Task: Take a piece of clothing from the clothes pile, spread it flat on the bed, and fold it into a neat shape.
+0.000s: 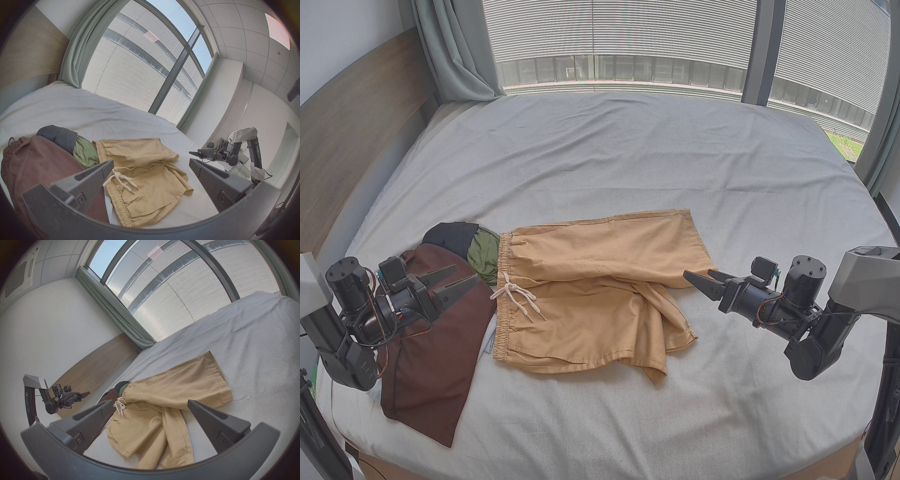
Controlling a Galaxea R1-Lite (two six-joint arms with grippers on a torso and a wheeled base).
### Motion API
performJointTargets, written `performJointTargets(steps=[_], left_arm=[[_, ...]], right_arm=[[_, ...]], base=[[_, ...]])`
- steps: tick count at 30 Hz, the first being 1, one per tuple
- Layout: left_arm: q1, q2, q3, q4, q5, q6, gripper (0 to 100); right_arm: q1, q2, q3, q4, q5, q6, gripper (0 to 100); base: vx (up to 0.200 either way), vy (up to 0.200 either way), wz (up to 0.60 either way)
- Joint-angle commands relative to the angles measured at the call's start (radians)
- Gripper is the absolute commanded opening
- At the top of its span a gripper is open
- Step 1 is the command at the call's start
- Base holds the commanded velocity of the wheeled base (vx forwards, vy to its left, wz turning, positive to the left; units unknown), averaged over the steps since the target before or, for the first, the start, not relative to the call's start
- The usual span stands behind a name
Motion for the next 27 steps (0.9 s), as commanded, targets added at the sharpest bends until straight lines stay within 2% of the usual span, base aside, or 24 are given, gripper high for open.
performJointTargets(steps=[1, 17, 27], left_arm=[[0.0, 0.03, 0.012, -0.001, -0.002, 0.009, 100], [0.0, 0.076, 0.049, -0.001, -0.017, 0.012, 100], [0.0, 0.076, 0.047, -0.001, -0.017, 0.012, 100]], right_arm=[[-0.003, 0.029, 0.013, 0.0, 0.001, -0.005, 100], [-0.04, 0.133, 0.029, 0.003, 0.002, 0.004, 100], [-0.029, 0.165, 0.092, 0.003, 0.005, 0.003, 100]], base=[[0.0, 0.0, 0.0], [0.0, 0.0, 0.0], [0.0, 0.0, 0.0]])
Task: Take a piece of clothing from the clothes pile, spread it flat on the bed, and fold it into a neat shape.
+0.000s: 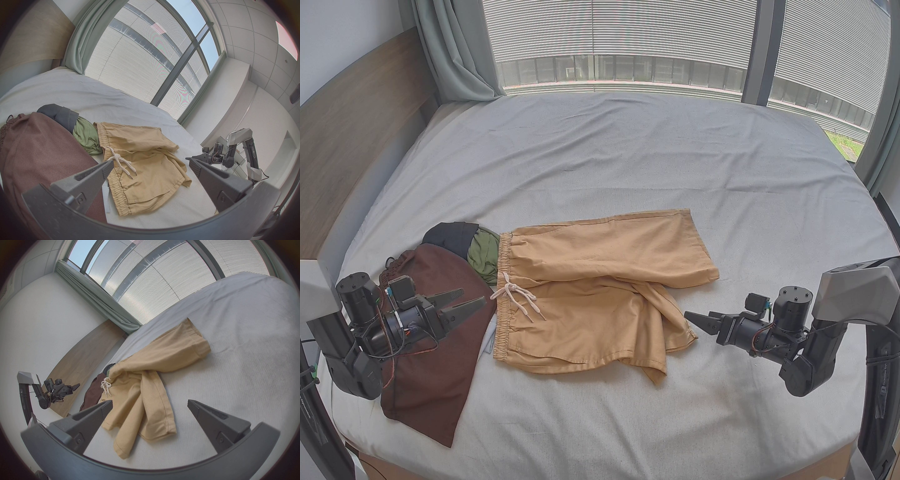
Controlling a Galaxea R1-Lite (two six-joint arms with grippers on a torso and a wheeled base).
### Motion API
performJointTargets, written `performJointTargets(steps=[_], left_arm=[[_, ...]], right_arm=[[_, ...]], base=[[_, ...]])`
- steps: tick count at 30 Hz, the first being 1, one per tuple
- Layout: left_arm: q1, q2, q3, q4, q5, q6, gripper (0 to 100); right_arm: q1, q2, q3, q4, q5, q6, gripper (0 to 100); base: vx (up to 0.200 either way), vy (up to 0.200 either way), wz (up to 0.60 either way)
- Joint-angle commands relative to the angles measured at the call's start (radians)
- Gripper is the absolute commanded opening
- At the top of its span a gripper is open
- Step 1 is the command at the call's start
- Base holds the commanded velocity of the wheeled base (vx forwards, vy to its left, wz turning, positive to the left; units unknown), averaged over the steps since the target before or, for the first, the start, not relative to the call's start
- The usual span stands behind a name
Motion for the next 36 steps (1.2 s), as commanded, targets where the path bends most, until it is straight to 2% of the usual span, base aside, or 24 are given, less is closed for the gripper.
performJointTargets(steps=[1, 6, 13, 21, 33, 34, 36], left_arm=[[0.0, 0.003, 0.0, -0.001, 0.0, 0.0, 100], [0.002, 0.003, 0.0, -0.001, 0.0, 0.0, 100], [0.0, 0.001, 0.0, -0.001, 0.0, 0.0, 100], [-0.001, 0.003, 0.0, -0.001, -0.002, 0.0, 100], [-0.001, 0.003, -0.004, -0.001, -0.002, 0.0, 100], [-0.001, 0.003, -0.005, -0.001, -0.002, 0.0, 100], [-0.001, 0.001, -0.005, -0.001, -0.002, 0.0, 100]], right_arm=[[0.003, 0.024, 0.029, 0.0, 0.005, 0.0, 100], [0.003, 0.054, 0.045, -0.001, 0.031, 0.0, 100], [0.008, 0.111, 0.029, -0.001, 0.034, 0.003, 100], [0.04, 0.122, 0.009, -0.003, 0.032, 0.115, 100], [0.04, 0.134, -0.031, -0.003, 0.029, 0.127, 100], [0.04, 0.137, -0.034, -0.003, 0.029, 0.127, 0], [0.037, 0.145, -0.036, -0.003, 0.032, 0.12, 0]], base=[[0.0, 0.0, 0.0], [0.0, 0.0, 0.0], [0.0, 0.0, 0.0], [0.0, 0.0, 0.0], [0.0, 0.0, 0.0], [0.0, 0.0, 0.0], [0.0, 0.0, 0.0]])
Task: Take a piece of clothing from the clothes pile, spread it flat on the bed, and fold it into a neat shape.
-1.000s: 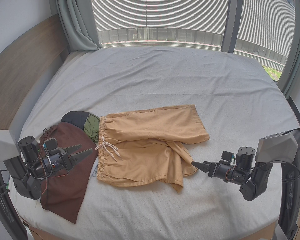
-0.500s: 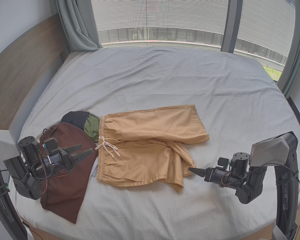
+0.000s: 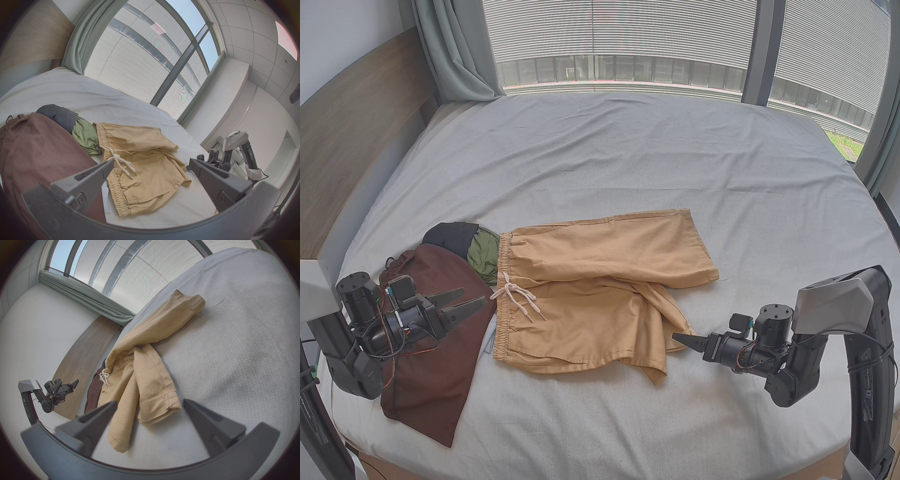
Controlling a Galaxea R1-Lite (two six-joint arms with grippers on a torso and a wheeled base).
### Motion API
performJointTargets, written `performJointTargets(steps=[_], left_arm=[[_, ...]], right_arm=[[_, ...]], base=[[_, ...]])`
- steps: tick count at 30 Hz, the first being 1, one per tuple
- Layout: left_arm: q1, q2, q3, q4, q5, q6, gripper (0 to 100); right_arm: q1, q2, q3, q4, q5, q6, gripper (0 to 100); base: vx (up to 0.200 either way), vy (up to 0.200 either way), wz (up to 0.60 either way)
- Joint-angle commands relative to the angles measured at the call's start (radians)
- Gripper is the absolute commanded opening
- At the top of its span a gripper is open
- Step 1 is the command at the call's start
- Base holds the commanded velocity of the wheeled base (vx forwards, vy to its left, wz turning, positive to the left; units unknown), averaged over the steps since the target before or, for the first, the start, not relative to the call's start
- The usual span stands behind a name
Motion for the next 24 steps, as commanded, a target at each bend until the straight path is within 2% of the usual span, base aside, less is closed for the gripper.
performJointTargets(steps=[1, 10, 17, 24], left_arm=[[0.001, 0.0, 0.0, -0.001, 0.0, 0.0, 100], [-0.002, 0.002, 0.0, -0.001, 0.0, 0.001, 100], [-0.004, 0.002, 0.002, -0.001, 0.0, 0.001, 100], [-0.004, 0.002, 0.002, -0.001, 0.0, 0.0, 100]], right_arm=[[-0.002, 0.019, -0.006, 0.0, 0.002, -0.004, 0], [-0.016, -0.001, -0.003, 0.0, -0.001, -0.015, 0], [-0.108, -0.018, -0.068, 0.0, -0.007, -0.055, 0], [-0.126, -0.021, -0.094, 0.0, -0.007, -0.055, 0]], base=[[0.0, 0.0, 0.0], [0.0, 0.0, 0.0], [0.0, 0.0, 0.0], [0.0, 0.0, 0.0]])
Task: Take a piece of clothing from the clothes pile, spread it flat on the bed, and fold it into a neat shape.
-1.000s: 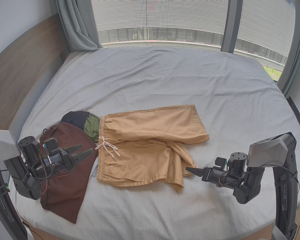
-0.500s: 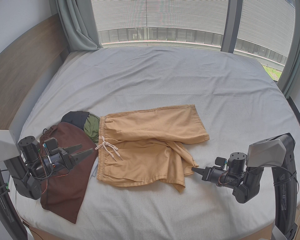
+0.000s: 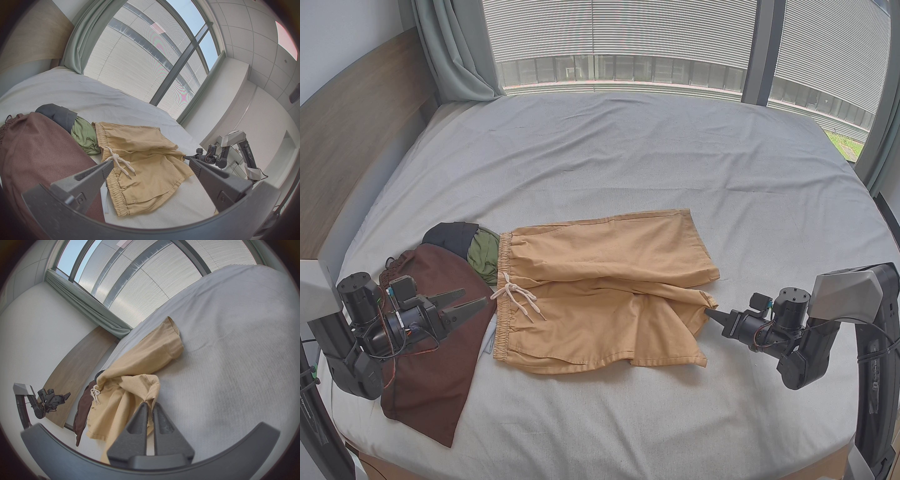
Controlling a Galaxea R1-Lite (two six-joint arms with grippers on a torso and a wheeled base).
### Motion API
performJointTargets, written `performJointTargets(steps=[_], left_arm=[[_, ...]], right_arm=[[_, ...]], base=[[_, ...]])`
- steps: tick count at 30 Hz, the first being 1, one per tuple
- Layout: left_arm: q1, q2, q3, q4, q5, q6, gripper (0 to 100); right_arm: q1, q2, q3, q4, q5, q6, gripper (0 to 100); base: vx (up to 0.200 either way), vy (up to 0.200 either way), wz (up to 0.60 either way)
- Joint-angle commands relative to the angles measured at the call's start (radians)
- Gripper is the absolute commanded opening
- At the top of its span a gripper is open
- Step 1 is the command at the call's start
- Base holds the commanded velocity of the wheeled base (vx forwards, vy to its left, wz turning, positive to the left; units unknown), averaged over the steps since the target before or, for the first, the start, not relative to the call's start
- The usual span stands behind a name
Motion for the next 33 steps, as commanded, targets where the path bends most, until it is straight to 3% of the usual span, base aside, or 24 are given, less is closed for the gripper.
performJointTargets(steps=[1, 12, 27, 28, 33], left_arm=[[0.001, 0.002, 0.0, -0.001, 0.0, 0.0, 100], [0.0, 0.002, 0.001, -0.001, 0.0, -0.002, 100], [0.0, 0.003, 0.001, -0.001, 0.0, 0.0, 100], [0.0, 0.003, 0.001, -0.001, 0.0, 0.0, 100], [0.0, 0.005, 0.001, -0.001, 0.0, 0.0, 100]], right_arm=[[-0.007, -0.007, -0.02, -0.001, 0.0, 0.0, 0], [-0.038, -0.011, -0.127, -0.001, -0.029, 0.001, 0], [-0.033, -0.008, -0.141, -0.001, -0.044, -0.002, 0], [-0.033, -0.008, -0.143, -0.001, -0.044, -0.002, 100], [-0.03, -0.025, -0.086, -0.001, -0.043, -0.045, 100]], base=[[0.0, 0.0, 0.0], [0.0, 0.0, 0.0], [0.0, 0.0, 0.0], [0.0, 0.0, 0.0], [0.0, 0.0, 0.0]])
